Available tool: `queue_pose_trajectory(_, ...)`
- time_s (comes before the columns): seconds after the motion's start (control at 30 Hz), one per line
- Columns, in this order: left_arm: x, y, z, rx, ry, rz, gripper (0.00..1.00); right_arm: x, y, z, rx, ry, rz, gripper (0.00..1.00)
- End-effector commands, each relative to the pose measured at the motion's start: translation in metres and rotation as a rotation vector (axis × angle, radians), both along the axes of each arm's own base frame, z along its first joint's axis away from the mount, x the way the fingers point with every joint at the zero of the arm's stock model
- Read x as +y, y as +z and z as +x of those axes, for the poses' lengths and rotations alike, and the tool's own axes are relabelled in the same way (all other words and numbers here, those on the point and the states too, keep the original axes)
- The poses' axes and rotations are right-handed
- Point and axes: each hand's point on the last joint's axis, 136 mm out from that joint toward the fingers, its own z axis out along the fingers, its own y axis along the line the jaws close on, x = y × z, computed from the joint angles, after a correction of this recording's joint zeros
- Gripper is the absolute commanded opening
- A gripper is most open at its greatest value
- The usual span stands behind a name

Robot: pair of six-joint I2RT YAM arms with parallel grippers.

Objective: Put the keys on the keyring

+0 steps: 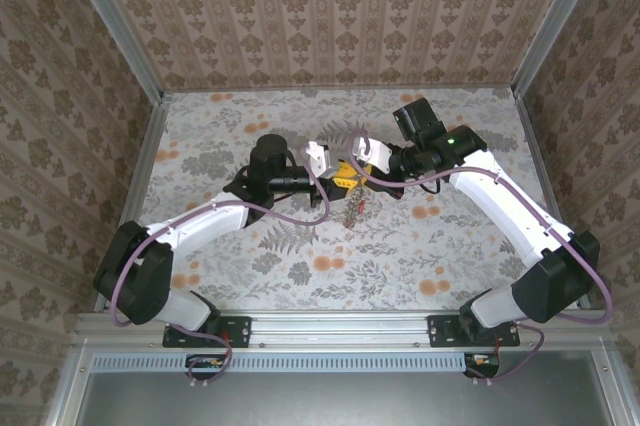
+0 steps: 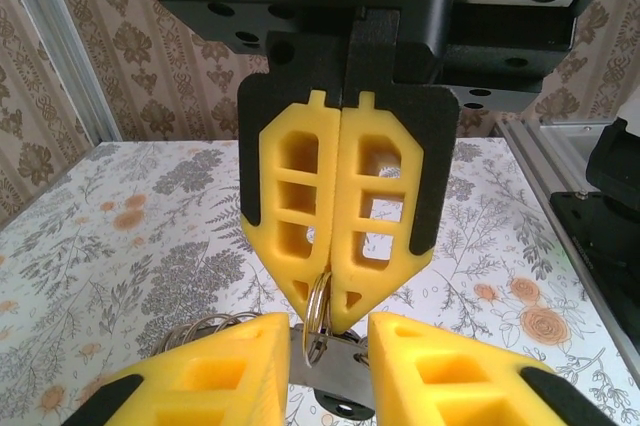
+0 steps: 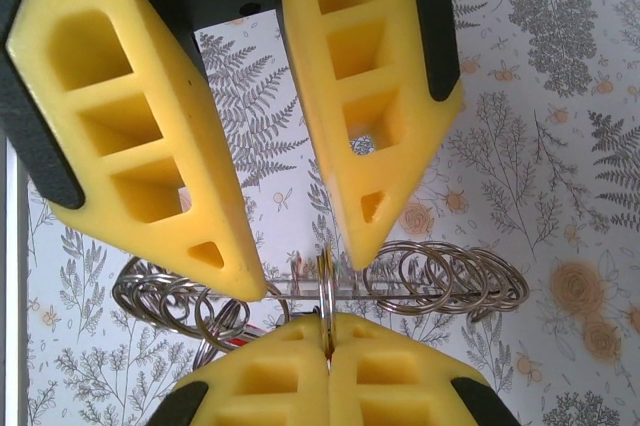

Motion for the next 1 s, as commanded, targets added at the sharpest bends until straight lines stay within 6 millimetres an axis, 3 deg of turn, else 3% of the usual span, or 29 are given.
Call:
queue_pose_trajectory(0.0,-0.005,0.013,-0.004,-0.04,-0.039,-0.003,0.25,0.007,0.011,0.002,-0.033,0.027,0.029,0.0)
queue_pose_trajectory(0.33,-0.009,0.006,-0.006,-0.042,-0.052,0.039,0.11,0.012,0.022,0.0,-0.055,0.03,0.081,0.0)
queue_pose_trajectory(0.63,-0.009,0.003,-0.006,-0.048,-0.05,0.064,0.17,0.012,0.027,-0.002,-0.07,0.03,0.09,0.0)
queue_pose_trajectory(0.8,-0.009,0.006,-0.007,-0.054,-0.059,0.059,0.0,0.012,0.027,-0.001,-0.068,0.027,0.097,0.0)
queue_pose_trajectory(0.97,-0.008,0.011,-0.007,-0.057,-0.054,0.028,0.0,0.008,0.03,0.002,-0.106,-0.003,0.099,0.0)
